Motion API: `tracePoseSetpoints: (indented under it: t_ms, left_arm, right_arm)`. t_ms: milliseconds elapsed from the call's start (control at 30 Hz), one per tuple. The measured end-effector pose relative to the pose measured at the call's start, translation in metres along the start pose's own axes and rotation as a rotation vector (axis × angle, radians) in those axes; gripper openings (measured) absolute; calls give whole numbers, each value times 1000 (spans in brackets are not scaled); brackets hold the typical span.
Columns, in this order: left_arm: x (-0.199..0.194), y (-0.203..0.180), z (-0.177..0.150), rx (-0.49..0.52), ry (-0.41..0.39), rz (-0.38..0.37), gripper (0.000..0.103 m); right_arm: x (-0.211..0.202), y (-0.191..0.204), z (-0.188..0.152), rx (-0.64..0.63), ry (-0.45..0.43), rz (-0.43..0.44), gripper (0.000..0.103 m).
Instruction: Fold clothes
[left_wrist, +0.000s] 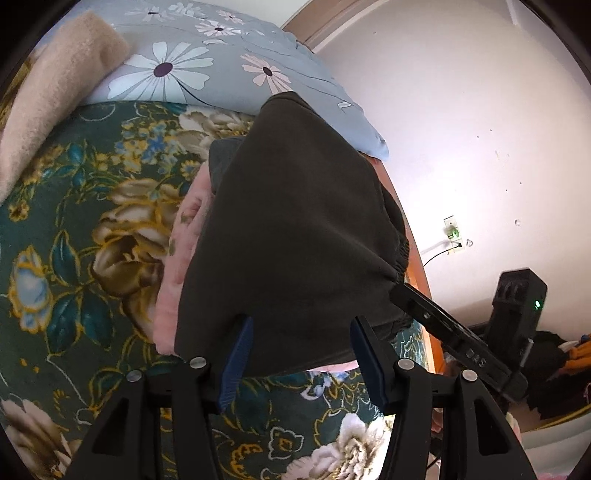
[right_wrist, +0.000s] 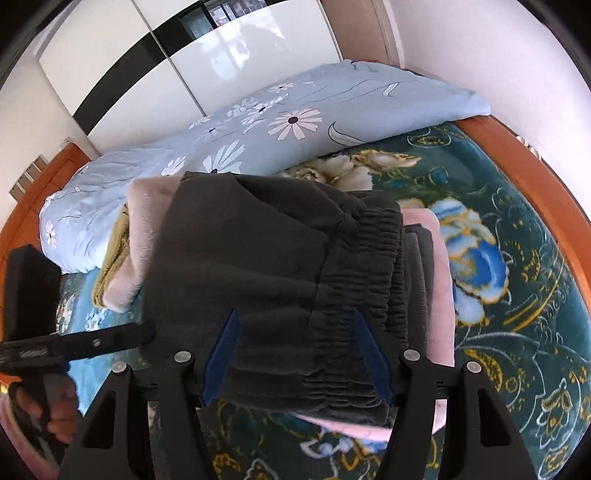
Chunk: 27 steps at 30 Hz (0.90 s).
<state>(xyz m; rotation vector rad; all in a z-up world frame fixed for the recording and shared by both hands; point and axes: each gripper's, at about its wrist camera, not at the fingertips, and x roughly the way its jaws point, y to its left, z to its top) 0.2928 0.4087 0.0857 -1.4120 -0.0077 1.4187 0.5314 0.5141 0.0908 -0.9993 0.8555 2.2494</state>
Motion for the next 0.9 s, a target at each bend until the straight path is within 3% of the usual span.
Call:
tracePoseSetpoints:
  t_ms: [300, 400, 567, 667, 700, 833, 900]
  left_arm:
    - [-21, -18, -21, 71, -69, 47, 61]
    - [-24, -14, -48, 33, -119, 117, 67]
    - [-10, -6, -89, 70, -125, 257, 76]
    - [-6, -5, -99, 116, -117, 313, 79]
    - [-5, -4, -103, 132, -114, 331, 85]
    - [-1, -1, -114, 175, -106, 386, 88]
    - [-3, 1, -115, 167, -107, 392, 97]
  right_arm:
    - [12, -10, 6, 59, -15, -8, 66]
    - [11, -6, 3, 56, -44, -11, 74]
    - [-3, 12, 3, 52, -106, -61, 74]
    - [-28, 31, -4, 44, -167, -32, 75]
    - [-33, 36, -7, 33, -167, -30, 76]
    - [-45, 48, -31, 5, -139, -53, 77]
    - [-45, 46, -41, 17, -120, -64, 77]
